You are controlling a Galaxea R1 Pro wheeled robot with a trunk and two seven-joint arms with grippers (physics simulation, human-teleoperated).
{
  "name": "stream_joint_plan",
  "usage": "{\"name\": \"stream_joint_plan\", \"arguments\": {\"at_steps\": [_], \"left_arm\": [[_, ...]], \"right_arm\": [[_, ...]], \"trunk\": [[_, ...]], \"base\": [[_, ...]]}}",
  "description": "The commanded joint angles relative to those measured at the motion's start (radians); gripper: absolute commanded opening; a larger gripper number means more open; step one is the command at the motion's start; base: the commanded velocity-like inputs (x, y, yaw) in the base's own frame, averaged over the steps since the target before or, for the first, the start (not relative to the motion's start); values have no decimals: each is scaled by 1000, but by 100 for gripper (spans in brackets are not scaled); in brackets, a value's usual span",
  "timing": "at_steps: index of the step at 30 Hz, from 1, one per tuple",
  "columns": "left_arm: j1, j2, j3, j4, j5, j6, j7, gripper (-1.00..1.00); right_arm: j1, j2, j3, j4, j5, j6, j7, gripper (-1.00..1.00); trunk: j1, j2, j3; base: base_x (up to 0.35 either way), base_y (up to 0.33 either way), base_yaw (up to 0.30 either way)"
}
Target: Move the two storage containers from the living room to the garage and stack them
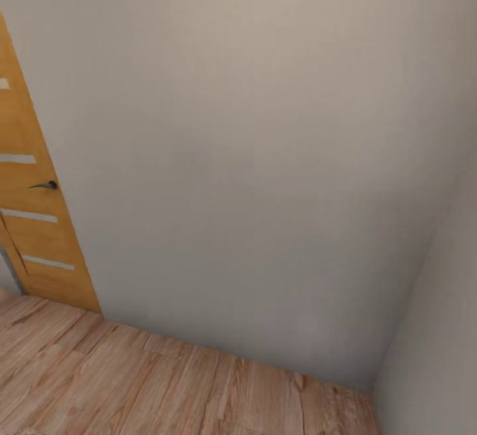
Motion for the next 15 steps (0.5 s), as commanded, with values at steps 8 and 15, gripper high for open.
{"name": "stream_joint_plan", "arguments": {"at_steps": [8, 15], "left_arm": [[-1, -1, -9, 2, 9, 1, 2, 100], [-2, -1, -9, 2, 9, 1, 2, 100]], "right_arm": [[-1, -1, -6, 5, 1, -6, 2, 100], [-1, -1, -6, 4, 1, -6, 2, 100]], "trunk": [[1, -1, -1], [1, -1, -1]], "base": [[255, 0, 290], [220, 0, 292]]}}
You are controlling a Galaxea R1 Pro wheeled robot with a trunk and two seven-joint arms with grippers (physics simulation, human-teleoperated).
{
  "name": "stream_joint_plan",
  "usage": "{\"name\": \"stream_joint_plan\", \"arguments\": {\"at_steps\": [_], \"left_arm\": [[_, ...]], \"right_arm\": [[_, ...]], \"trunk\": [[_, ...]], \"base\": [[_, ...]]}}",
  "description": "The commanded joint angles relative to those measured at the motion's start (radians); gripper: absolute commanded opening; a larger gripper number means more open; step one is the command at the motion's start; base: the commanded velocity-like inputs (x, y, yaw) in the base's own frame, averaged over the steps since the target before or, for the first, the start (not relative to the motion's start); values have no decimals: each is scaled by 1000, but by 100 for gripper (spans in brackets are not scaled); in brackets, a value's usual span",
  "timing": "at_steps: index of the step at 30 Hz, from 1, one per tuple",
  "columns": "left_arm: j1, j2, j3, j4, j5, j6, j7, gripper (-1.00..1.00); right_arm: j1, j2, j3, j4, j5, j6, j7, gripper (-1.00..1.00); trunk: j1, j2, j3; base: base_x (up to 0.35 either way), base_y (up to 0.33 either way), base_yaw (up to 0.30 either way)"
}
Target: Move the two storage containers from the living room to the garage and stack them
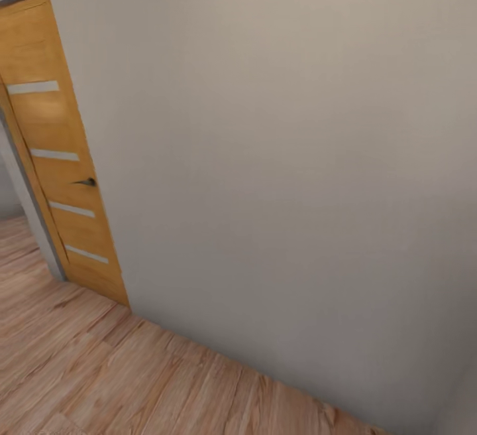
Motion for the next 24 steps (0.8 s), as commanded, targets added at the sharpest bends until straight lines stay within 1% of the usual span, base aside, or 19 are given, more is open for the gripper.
{"name": "stream_joint_plan", "arguments": {"at_steps": [1, 24], "left_arm": [[-2, -1, -9, 2, 9, 1, 2, 100], [-1, -1, -8, 2, 11, 0, 1, 100]], "right_arm": [[-1, -1, -6, 3, 1, -6, 2, 100], [-1, -1, -8, 1, 0, -7, 2, 100]], "trunk": [[0, -1, -1], [0, -1, -1]], "base": [[211, 0, 292], [201, 0, 292]]}}
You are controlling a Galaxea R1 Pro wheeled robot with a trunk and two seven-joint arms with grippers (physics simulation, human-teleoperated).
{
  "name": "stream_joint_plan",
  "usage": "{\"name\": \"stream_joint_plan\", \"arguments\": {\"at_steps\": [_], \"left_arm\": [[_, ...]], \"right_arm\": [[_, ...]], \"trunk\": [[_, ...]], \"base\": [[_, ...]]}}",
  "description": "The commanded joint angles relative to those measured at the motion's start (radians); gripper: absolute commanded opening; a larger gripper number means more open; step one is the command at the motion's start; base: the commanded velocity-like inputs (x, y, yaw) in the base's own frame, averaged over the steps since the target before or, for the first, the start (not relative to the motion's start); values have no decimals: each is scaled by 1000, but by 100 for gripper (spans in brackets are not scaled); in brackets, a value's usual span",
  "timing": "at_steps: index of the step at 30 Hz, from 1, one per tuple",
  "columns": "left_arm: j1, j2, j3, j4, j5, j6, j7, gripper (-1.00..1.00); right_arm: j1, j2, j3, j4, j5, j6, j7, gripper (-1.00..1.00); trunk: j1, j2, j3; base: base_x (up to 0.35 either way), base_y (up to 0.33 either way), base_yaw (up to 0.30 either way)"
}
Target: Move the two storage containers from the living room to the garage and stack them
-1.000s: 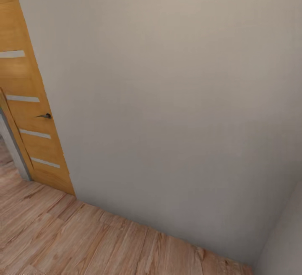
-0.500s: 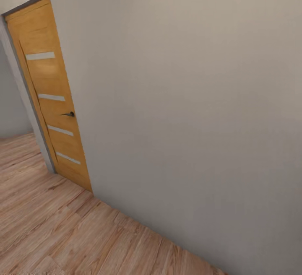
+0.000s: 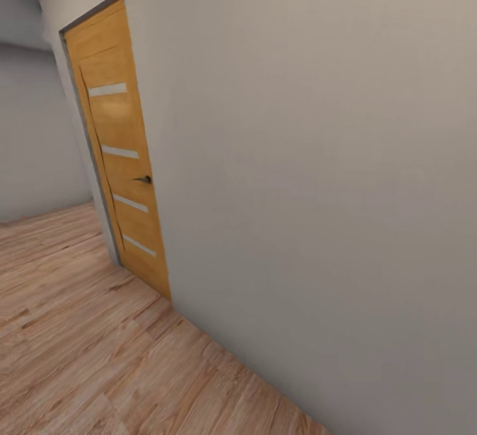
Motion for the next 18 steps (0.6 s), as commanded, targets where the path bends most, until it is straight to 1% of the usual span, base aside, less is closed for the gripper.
{"name": "stream_joint_plan", "arguments": {"at_steps": [1, 11, 18], "left_arm": [[-2, -1, -9, 2, 9, 1, 2, 100], [-2, -1, -9, 2, 9, 1, 2, 100], [-2, -1, -10, 2, 8, 2, 2, 100]], "right_arm": [[-1, -1, -7, 4, 1, -6, 2, 100], [-1, -1, -7, 4, 2, -6, 2, 100], [-1, -1, -7, 4, 1, -6, 2, 100]], "trunk": [[0, -1, -1], [0, -1, -1], [0, -1, -1]], "base": [[198, 0, 292], [190, 0, 292], [29, 0, 292]]}}
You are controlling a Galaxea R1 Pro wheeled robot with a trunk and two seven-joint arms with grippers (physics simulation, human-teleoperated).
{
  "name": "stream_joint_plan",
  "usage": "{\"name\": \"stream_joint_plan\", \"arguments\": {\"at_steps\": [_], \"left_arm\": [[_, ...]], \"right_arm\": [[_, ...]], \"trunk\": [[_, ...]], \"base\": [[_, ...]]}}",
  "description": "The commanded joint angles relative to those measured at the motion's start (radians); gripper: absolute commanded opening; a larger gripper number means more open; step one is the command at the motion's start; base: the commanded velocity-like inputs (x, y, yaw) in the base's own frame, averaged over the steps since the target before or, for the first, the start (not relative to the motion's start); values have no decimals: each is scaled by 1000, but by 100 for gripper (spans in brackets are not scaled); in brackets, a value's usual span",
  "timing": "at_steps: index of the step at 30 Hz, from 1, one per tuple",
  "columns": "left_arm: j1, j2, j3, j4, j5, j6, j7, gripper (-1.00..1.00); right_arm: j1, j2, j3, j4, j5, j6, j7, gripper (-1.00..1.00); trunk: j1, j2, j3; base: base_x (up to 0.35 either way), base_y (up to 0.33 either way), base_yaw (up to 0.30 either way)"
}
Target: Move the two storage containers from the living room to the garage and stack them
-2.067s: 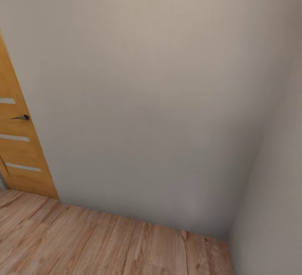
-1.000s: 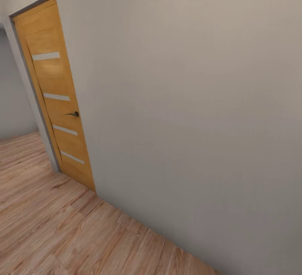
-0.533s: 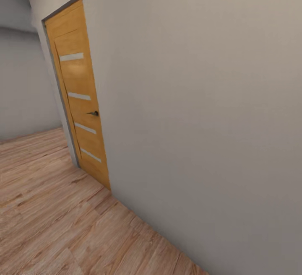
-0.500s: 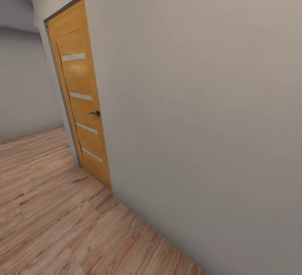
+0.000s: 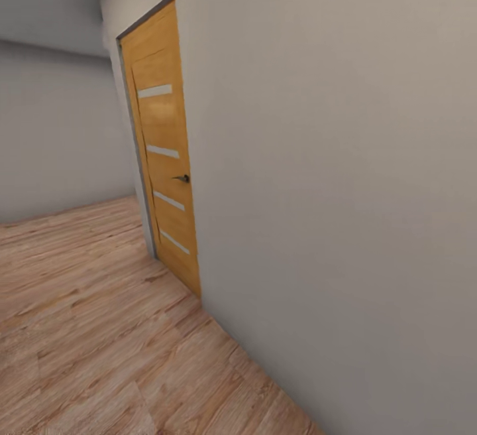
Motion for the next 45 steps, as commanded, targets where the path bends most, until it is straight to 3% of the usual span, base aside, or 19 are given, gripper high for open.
{"name": "stream_joint_plan", "arguments": {"at_steps": [1, 29, 37, 45], "left_arm": [[-2, -1, -9, 2, 9, 1, 2, 100], [-1, 1, -9, 2, 7, 1, 2, 100], [-1, 24, -5, 2, 10, 1, 2, 100], [-1, 28, -4, 2, 10, 1, 2, 100]], "right_arm": [[-2, -1, -7, 3, 1, -6, 3, 100], [-1, -1, -7, 6, 1, -6, 2, 100], [-1, -3, -6, 5, 3, -5, 3, 100], [-1, -5, -6, 3, 12, -6, 3, 100]], "trunk": [[0, -1, -1], [0, -1, -1], [0, -1, -1], [0, -1, -1]], "base": [[4, 0, 292], [4, 0, 292], [263, 0, 63], [336, 81, 2]]}}
